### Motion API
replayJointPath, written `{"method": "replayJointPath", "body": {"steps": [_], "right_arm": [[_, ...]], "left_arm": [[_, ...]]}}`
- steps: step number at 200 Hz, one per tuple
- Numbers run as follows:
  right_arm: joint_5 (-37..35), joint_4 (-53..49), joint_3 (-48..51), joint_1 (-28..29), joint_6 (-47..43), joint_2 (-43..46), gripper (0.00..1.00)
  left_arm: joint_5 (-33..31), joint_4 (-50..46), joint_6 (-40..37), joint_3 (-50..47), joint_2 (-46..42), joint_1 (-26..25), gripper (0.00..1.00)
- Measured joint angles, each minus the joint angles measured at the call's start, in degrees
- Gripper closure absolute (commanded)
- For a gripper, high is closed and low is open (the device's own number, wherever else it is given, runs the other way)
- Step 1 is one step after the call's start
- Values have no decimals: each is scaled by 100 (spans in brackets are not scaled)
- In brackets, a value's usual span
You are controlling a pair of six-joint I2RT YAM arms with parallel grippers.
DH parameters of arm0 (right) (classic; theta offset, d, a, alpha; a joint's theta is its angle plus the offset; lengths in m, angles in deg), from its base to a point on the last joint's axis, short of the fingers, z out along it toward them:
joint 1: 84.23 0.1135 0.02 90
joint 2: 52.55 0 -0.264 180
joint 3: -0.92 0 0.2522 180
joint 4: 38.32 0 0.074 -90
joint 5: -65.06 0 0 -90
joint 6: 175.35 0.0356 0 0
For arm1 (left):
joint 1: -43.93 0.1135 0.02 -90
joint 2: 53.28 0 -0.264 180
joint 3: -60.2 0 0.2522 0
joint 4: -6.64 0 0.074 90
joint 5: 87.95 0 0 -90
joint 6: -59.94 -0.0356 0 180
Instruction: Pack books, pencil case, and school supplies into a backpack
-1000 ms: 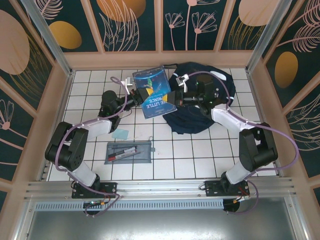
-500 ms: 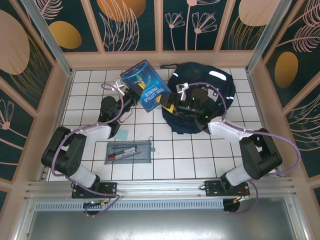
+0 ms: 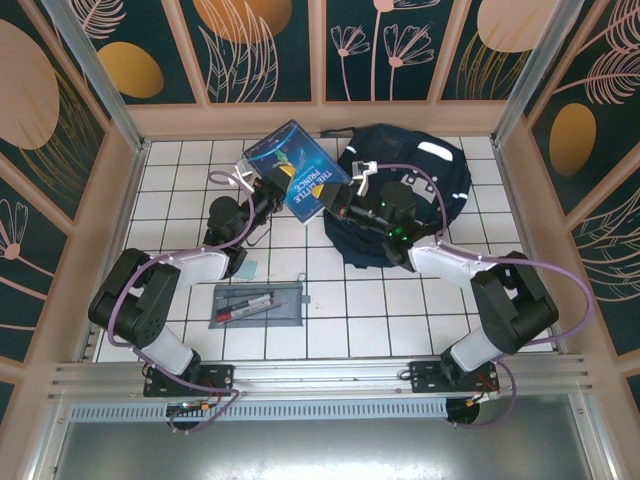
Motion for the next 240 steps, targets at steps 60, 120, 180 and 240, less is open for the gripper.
{"method": "replayJointPath", "body": {"steps": [60,120,180,240], "right_arm": [[-125,-1329,127,-695,-481,726,100],[-789,-3648,232,-2253,-1506,2852,100],[-658,-5115,732,-3648,-1939,3735,100],[-262,-5425,1102,-3912,-1980,3891,100]], "left_arm": [[601,-1062,-822,511,81,-74,1],[437,-4011,-2927,2562,951,-111,20],[-2,-6935,-4415,5160,3101,-557,40],[-306,-8260,-5010,5967,3748,-745,46]]}}
